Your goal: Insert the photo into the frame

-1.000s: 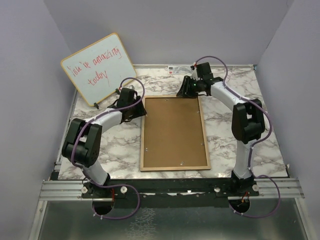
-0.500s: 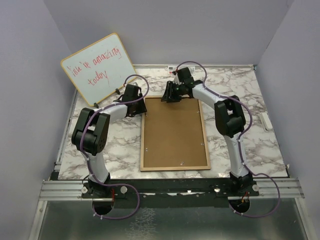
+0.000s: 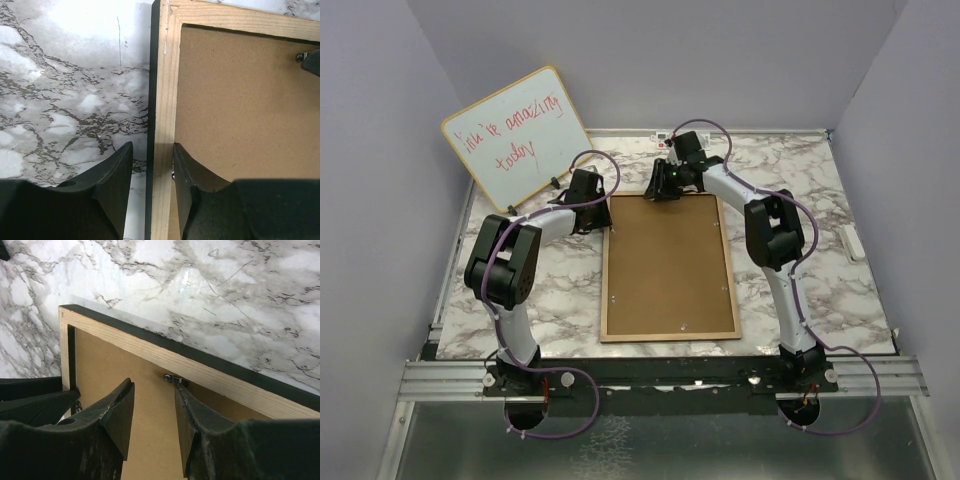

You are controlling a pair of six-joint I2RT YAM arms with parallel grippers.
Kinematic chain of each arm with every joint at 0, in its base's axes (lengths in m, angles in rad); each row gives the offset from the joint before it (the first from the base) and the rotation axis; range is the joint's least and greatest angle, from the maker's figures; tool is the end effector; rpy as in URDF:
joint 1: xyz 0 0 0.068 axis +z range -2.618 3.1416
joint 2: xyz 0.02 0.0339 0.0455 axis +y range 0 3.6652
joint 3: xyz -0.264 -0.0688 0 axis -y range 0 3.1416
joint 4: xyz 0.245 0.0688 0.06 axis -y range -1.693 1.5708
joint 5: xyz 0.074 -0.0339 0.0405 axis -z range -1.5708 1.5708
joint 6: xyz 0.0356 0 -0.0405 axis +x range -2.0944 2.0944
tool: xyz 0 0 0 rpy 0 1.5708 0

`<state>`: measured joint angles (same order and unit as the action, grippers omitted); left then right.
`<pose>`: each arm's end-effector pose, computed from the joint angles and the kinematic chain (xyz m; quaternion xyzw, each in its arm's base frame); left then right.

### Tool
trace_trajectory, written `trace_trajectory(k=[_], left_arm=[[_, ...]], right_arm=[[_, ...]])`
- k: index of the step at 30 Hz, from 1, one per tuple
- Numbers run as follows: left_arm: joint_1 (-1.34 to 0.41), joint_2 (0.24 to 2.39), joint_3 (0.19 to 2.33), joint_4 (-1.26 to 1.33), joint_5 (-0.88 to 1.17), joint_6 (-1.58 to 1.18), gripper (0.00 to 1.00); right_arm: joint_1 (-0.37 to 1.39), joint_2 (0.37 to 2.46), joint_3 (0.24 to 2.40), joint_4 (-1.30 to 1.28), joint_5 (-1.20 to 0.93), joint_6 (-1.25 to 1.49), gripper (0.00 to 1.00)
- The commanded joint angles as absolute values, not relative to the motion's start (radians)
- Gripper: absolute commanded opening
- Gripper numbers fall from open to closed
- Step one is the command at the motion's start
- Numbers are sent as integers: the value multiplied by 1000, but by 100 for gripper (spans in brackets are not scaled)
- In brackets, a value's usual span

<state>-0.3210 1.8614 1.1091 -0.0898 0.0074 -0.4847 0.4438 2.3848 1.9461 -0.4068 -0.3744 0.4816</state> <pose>0.3686 -0.1228 0.1611 -0.0751 0.9313 -0.1429 0.3265 0.4733 0.2395 0.1648 -0.0487 0.9197 0.3113 0.2342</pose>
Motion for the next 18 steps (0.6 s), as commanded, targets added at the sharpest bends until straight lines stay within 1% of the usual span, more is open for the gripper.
trace_trajectory(k=[1, 18], left_arm=[[-316, 1880, 1113, -83, -1, -471, 39], [-316, 1881, 1086, -57, 43, -506, 39]], right_arm=[[442, 2419, 1982, -452, -307, 446, 42], [441, 2432, 1957, -394, -335, 443, 42]])
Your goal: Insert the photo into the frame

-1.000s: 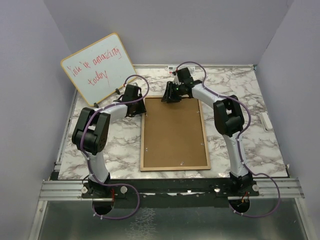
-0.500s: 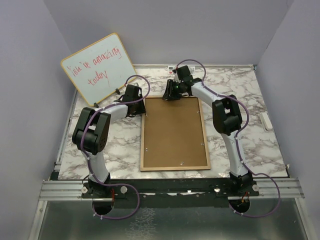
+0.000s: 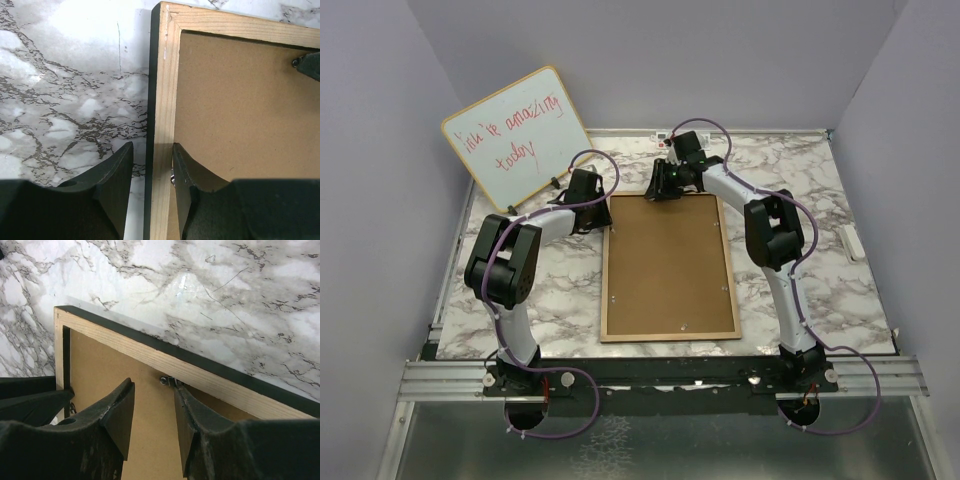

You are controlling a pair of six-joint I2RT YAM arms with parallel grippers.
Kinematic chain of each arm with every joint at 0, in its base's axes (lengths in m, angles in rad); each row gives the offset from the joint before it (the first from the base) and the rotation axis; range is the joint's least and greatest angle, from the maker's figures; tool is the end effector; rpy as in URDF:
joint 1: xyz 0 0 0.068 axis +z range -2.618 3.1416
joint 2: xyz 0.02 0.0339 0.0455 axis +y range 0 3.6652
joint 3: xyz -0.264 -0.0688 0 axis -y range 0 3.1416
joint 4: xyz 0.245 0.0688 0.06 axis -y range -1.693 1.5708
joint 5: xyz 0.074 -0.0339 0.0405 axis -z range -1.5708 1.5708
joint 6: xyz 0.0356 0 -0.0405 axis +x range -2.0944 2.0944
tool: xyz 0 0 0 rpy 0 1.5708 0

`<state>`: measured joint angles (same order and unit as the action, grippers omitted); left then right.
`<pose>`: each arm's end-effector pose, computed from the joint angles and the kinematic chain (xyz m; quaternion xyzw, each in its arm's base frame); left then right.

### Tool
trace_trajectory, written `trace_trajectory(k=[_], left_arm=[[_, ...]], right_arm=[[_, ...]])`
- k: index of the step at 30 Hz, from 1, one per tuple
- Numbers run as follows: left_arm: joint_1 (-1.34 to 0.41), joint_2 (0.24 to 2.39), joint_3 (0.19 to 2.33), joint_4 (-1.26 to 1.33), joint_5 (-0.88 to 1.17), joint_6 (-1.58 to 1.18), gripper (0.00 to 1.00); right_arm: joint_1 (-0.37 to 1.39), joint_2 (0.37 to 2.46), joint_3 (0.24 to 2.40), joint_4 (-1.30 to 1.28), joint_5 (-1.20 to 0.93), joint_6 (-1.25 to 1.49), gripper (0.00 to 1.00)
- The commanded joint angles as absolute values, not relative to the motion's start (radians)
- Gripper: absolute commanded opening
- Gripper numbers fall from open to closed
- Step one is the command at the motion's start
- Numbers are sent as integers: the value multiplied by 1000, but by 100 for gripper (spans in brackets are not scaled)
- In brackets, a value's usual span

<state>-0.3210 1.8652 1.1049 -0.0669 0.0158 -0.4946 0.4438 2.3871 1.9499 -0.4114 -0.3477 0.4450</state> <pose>0.3696 -0.1235 0.1601 -0.0779 0.9284 -0.1508 0.3306 0.4741 0.2388 0.1643 -0.0606 0.9214 0.2957 0.2446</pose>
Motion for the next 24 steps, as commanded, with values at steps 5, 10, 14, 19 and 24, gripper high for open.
trace_trajectory(k=[5, 10, 14, 19, 24], left_arm=[[-316, 1882, 1082, -56, 55, -508, 39], [-316, 1884, 1080, -50, 72, -512, 39], [-316, 1885, 1081, -45, 81, -515, 39], [-316, 1888, 1083, -43, 86, -517, 39], [-316, 1884, 1083, -44, 84, -520, 39]], right_arm=[[442, 2433, 1954, -367, -339, 456, 42], [443, 2437, 1946, -331, -379, 463, 42], [443, 2436, 1928, -302, -416, 467, 42], [442, 2442, 1927, -306, -407, 477, 42], [442, 2412, 1908, -315, -351, 477, 42]])
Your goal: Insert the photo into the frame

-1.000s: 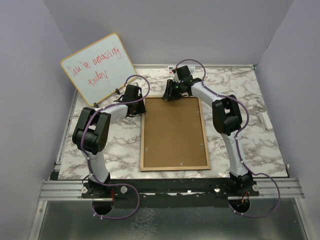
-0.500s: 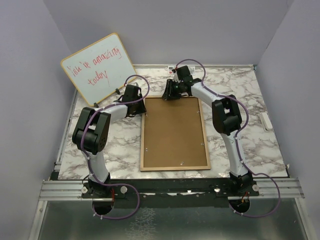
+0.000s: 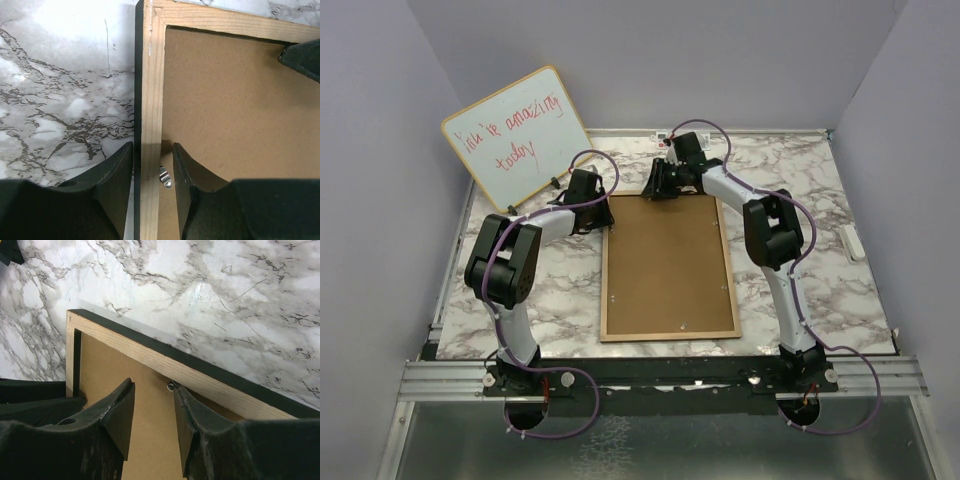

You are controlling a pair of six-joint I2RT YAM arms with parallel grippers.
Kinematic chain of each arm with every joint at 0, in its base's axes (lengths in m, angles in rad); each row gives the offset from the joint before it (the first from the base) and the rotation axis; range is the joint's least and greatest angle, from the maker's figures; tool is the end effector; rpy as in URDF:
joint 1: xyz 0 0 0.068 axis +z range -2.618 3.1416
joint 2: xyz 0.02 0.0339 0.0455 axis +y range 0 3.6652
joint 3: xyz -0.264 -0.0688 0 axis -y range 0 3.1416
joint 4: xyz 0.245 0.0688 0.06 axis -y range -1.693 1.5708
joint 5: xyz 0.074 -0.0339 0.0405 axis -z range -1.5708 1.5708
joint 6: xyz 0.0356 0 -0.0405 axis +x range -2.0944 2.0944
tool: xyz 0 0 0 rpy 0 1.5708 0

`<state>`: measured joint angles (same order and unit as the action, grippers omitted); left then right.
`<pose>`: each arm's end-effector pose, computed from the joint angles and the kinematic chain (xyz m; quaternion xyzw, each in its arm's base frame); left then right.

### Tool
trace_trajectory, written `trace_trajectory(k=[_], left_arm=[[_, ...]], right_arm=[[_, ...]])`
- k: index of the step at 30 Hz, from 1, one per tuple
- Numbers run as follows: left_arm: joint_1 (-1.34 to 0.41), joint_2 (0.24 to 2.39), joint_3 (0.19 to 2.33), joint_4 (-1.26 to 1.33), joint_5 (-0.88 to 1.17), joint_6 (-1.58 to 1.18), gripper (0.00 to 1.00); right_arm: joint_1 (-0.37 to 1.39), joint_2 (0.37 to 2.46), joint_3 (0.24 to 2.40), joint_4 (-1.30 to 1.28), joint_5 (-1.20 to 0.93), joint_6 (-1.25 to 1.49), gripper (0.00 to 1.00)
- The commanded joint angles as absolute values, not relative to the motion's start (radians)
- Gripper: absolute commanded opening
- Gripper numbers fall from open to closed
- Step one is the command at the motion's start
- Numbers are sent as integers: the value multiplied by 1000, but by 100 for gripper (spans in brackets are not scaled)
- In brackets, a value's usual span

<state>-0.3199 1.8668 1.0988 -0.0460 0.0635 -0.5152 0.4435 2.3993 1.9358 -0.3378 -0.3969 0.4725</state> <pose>0.3696 -0.1248 0.1593 -0.0789 0.9255 -0.1767 0.3256 0.4772 0.2419 0.1594 -0.0608 0.9097 0.3266 0.2492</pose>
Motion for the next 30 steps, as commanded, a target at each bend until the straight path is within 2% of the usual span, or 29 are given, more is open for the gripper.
trace_trajectory(k=[1, 12, 18, 30], left_arm=[[-316, 1883, 1084, -47, 80, -520, 39], [-297, 1820, 1149, -104, 75, -519, 44], [-289, 1746, 1104, -134, 61, -521, 45], [-289, 1572, 820, -96, 167, -559, 43]], right_arm=[[441, 2396, 1900, -310, -340, 477, 42], [436, 2104, 1669, -181, -307, 521, 51], [450, 2140, 1651, -183, -445, 592, 47], [585, 2219, 1668, -157, -511, 652, 41]])
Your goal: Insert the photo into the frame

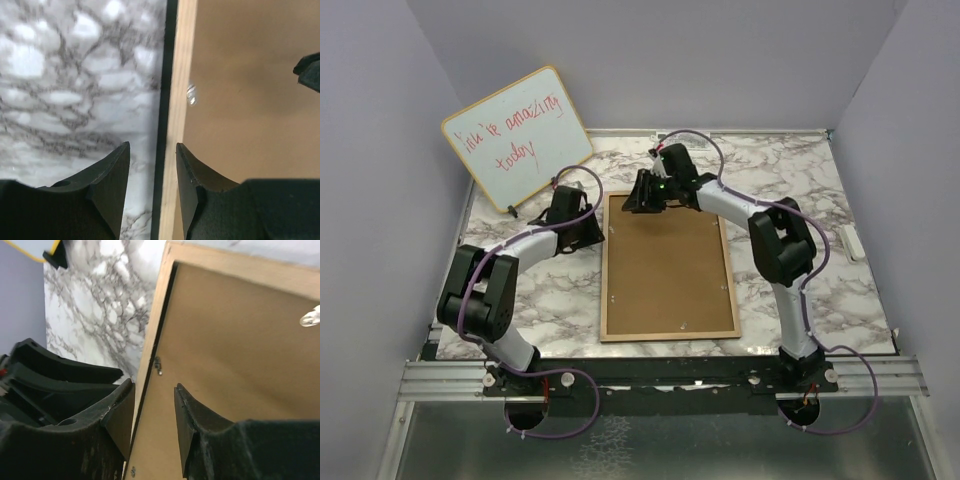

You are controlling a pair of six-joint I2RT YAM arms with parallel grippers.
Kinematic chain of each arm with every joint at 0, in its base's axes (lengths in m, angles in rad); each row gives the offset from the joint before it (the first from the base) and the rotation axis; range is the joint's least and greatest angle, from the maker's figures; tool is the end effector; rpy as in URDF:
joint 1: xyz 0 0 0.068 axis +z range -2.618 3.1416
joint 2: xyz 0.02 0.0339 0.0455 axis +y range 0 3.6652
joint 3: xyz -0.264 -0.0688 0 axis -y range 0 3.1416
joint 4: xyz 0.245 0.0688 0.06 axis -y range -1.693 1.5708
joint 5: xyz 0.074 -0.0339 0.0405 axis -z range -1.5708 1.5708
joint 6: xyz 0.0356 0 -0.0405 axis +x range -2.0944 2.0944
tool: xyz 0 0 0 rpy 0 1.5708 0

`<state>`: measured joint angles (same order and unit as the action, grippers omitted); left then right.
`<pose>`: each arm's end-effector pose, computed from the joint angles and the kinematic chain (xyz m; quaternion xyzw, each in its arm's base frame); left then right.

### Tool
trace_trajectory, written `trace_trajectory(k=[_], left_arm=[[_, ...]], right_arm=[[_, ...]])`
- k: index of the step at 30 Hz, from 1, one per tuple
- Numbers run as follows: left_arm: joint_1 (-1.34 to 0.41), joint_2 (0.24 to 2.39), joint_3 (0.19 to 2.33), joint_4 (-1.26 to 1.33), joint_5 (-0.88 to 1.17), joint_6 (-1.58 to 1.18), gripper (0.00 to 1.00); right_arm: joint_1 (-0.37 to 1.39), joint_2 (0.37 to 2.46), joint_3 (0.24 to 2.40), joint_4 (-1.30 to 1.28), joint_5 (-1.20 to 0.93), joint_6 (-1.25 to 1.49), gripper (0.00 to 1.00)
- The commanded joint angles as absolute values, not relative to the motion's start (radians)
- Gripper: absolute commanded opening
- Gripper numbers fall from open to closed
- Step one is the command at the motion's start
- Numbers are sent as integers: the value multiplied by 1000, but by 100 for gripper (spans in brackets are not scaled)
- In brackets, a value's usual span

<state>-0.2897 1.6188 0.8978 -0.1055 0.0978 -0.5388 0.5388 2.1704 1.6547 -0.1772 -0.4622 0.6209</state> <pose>0.3157 -0.0977 0.1800 -0.0979 0.9254 -0.1879 0.3141 0.4151 0.2667 0.1952 -0.0611 0.8844 0.4001 0.2325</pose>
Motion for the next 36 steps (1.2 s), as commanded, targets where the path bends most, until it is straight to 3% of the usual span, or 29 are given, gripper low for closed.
trace_trajectory(k=[1, 21, 36], left_arm=[[-289, 1565, 807, -91, 178, -563, 43], [-289, 1559, 719, -67, 214, -589, 40], [-288, 1577, 735, -75, 225, -591, 39]], right_arm=[[596, 2231, 1673, -158, -512, 657, 41], [664, 2322, 1737, -143, -320, 638, 40], [679, 2429, 1803, -173, -495, 606, 40]])
